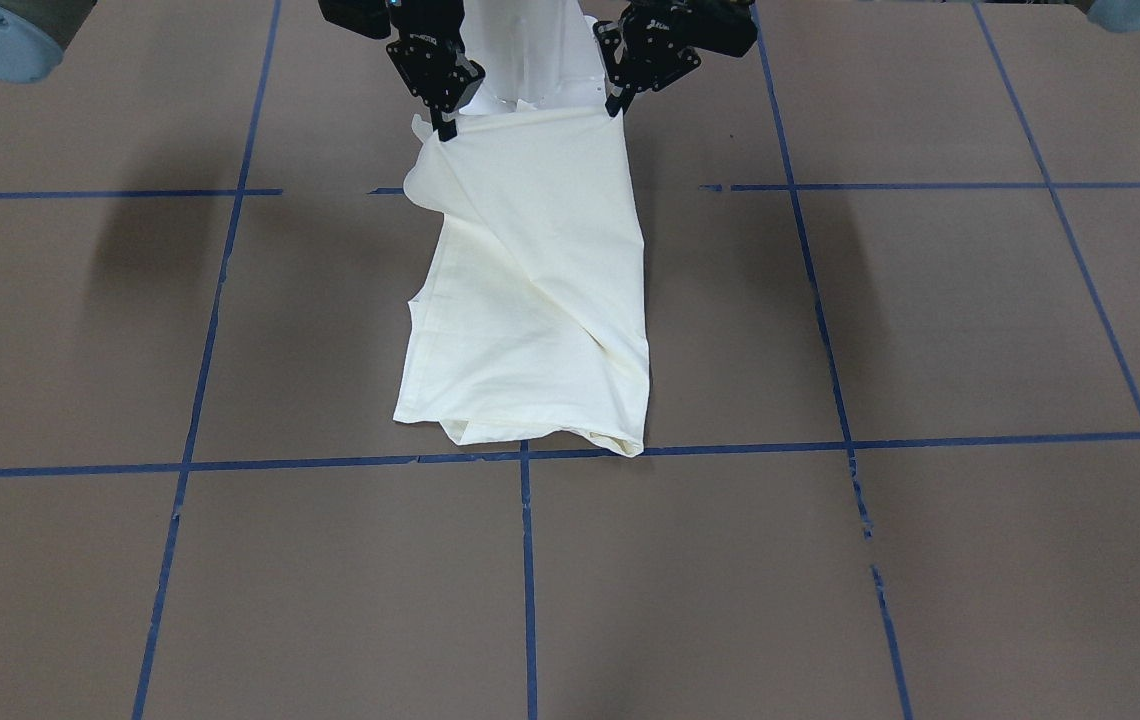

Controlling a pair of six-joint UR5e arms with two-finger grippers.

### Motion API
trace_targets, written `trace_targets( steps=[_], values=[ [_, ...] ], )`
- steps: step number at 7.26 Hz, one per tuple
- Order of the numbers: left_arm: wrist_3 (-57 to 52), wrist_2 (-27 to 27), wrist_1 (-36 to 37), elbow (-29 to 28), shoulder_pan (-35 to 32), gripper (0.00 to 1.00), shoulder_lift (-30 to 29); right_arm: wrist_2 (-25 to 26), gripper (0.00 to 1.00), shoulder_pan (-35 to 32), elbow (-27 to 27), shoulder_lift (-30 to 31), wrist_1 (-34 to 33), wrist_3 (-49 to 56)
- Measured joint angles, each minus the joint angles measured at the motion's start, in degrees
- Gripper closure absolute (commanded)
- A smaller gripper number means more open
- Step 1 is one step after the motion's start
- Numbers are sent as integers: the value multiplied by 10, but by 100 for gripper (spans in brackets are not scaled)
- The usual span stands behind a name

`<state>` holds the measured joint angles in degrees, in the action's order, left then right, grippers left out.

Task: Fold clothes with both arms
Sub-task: 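Lift the near edge with both grippers and fold it away from the robot, then carry the held edge with both grippers over to the far edge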

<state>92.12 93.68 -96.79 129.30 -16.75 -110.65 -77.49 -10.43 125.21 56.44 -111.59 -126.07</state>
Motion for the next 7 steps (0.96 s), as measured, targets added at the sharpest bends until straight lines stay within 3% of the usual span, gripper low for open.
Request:
trace_targets(
  steps=[3, 7],
  values=[
    [-71, 3, 1, -107, -82, 100, -79, -3, 100, -69, -114, -5, 106, 44],
    [-121, 3, -12, -293, -148, 100, -181, -14, 100, -121, -233, -55, 132, 70]
  ],
)
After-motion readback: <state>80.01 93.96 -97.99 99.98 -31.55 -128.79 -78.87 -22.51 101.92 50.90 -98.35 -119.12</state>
